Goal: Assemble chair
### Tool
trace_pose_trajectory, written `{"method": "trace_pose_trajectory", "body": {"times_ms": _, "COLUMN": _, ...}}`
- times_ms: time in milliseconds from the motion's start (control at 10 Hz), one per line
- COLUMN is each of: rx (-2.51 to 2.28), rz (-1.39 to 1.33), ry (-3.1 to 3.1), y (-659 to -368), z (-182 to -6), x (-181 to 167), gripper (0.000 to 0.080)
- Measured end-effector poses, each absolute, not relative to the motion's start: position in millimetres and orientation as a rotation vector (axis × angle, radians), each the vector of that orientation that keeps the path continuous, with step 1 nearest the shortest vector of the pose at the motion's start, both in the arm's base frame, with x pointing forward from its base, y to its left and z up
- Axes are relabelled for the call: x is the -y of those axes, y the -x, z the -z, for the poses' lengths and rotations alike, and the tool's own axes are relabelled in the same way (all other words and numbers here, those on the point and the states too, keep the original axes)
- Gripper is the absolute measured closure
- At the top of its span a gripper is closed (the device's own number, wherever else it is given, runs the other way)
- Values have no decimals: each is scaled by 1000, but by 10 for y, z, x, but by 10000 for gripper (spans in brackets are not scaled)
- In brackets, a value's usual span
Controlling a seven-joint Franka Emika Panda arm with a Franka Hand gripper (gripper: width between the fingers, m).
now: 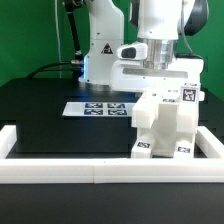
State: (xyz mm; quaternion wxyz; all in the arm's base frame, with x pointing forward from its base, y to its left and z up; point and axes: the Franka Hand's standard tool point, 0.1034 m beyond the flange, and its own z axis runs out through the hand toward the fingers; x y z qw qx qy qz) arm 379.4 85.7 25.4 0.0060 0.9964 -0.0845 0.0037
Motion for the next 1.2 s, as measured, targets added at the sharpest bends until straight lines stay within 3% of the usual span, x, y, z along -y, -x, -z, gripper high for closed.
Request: {"method": "trace_pose_trajectory", "body": {"times_ms": 1200, "rx": 320, "rz": 20, "ry": -3182, "y": -3773, "z": -717, "x": -985, "gripper": 511}}
